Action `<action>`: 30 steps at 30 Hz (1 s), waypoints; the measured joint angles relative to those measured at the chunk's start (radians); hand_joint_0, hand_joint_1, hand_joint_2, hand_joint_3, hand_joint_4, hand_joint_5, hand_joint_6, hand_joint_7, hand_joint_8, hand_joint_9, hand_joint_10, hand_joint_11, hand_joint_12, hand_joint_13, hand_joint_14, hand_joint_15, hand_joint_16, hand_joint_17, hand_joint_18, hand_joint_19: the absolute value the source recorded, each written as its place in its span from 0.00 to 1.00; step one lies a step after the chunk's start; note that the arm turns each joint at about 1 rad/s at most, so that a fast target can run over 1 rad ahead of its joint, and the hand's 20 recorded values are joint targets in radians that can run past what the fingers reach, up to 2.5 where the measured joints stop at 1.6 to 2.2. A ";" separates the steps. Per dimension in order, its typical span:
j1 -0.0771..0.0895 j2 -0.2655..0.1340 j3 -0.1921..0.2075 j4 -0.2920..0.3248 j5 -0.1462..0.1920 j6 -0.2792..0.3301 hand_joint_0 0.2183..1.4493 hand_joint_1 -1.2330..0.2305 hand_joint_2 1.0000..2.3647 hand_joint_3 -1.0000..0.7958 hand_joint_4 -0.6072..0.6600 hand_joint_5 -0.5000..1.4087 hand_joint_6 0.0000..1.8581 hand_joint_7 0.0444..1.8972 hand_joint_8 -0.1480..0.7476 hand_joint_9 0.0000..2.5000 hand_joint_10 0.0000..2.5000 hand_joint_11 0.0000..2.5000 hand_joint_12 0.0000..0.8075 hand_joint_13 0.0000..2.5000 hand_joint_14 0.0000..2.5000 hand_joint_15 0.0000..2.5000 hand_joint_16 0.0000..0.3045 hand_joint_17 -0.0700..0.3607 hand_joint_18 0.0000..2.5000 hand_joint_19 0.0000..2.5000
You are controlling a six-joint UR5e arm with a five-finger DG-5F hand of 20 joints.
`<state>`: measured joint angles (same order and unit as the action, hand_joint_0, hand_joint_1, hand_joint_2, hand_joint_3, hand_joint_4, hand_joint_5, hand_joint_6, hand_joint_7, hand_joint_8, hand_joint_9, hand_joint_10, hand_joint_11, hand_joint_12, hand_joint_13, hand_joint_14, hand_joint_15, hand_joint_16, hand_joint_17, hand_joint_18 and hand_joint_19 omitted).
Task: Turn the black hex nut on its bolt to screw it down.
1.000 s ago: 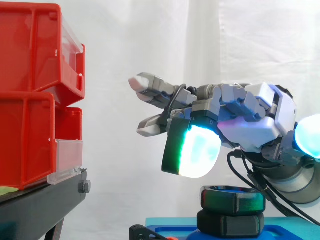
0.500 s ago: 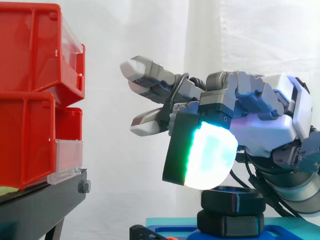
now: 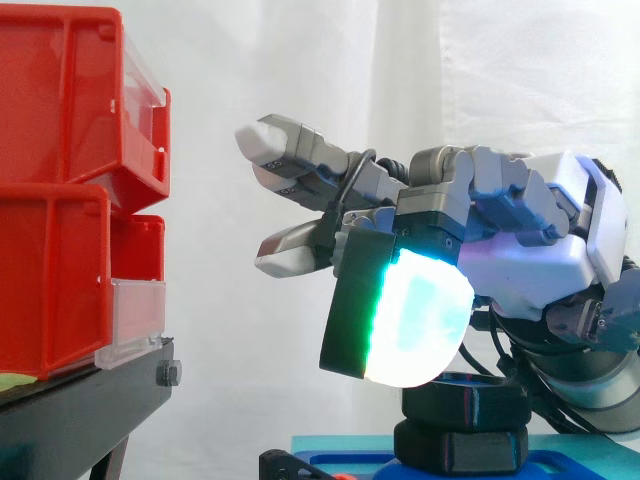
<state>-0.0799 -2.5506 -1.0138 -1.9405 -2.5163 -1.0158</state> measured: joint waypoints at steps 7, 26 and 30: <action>-0.003 -0.029 0.015 0.028 0.009 0.005 0.17 0.76 0.00 0.28 0.74 0.21 0.27 0.61 0.53 0.21 0.00 0.09 0.47 0.03 0.00 0.01 0.20 0.47 0.00 0.08; -0.030 -0.036 0.005 -0.023 0.087 -0.036 0.18 0.76 0.00 0.28 0.73 0.21 0.27 0.61 0.53 0.21 0.00 0.09 0.47 0.04 0.00 0.01 0.19 0.47 0.00 0.08; -0.032 -0.031 0.001 -0.060 0.117 -0.078 0.18 0.76 0.00 0.28 0.72 0.21 0.27 0.61 0.53 0.21 0.00 0.09 0.47 0.04 0.00 0.02 0.19 0.47 0.00 0.08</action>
<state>-0.1122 -2.5813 -1.0128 -2.0003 -2.3996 -1.0937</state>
